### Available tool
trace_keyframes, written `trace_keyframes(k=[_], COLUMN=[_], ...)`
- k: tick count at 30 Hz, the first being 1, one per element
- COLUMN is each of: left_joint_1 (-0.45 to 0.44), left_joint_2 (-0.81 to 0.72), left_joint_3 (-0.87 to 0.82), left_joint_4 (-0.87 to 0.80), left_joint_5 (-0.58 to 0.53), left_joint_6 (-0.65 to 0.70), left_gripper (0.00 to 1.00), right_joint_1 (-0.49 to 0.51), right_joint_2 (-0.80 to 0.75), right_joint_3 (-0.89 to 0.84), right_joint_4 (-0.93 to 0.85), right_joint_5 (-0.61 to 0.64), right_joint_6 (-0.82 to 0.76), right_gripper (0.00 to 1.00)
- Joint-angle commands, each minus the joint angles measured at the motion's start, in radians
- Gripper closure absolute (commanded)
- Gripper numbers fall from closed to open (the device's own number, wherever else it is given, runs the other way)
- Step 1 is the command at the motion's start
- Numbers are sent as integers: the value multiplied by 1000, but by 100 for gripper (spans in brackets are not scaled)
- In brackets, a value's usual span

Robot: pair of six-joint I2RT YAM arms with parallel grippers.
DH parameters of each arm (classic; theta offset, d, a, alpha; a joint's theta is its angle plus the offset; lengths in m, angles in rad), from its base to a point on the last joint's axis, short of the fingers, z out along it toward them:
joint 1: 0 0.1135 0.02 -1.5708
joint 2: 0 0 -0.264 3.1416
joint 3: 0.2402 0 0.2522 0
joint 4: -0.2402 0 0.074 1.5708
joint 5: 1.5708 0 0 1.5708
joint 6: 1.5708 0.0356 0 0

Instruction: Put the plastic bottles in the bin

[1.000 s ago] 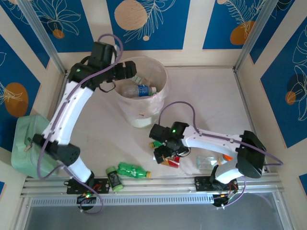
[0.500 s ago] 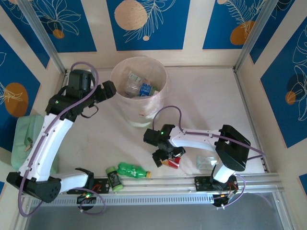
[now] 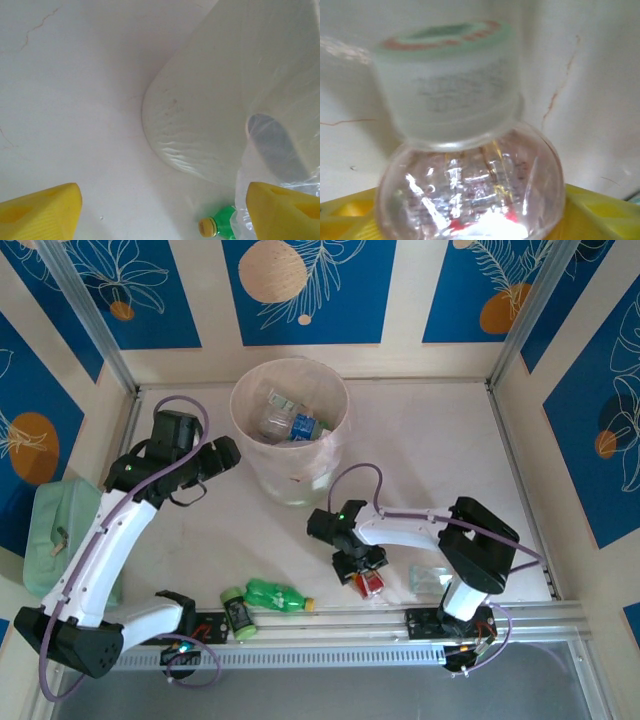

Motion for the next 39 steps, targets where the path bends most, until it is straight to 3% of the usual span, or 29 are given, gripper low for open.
trace_keyframes(k=[1,6,12,19,23,34,39], left_joint_1=[10,11,10,13,15,26,26], left_joint_2=[-21,-33,-27,-24,-16,-11,-13], left_joint_3=[-14,-15,21,34,46,83,66], left_joint_4=[4,3,-9,-12,-6,46,71], left_joint_5=[3,-16,-25,-37,-33,11,27], left_joint_6=[-25,-43,-43,-33,-33,-33,-48], left_gripper=[16,15,15,14,14,13,13], right_joint_1=[-3,-45,-209,-409,-445,-462,-472], right_joint_2=[-79,-215,-475,-635,-563,-100,71], right_joint_3=[-10,-12,14,252,472,1113,1298], right_joint_4=[-28,-78,-126,-166,-134,-87,-112], right_joint_5=[39,92,87,17,-24,-168,-200], right_joint_6=[42,102,136,87,36,-37,-49], right_gripper=[35,41,45,46,46,46,46])
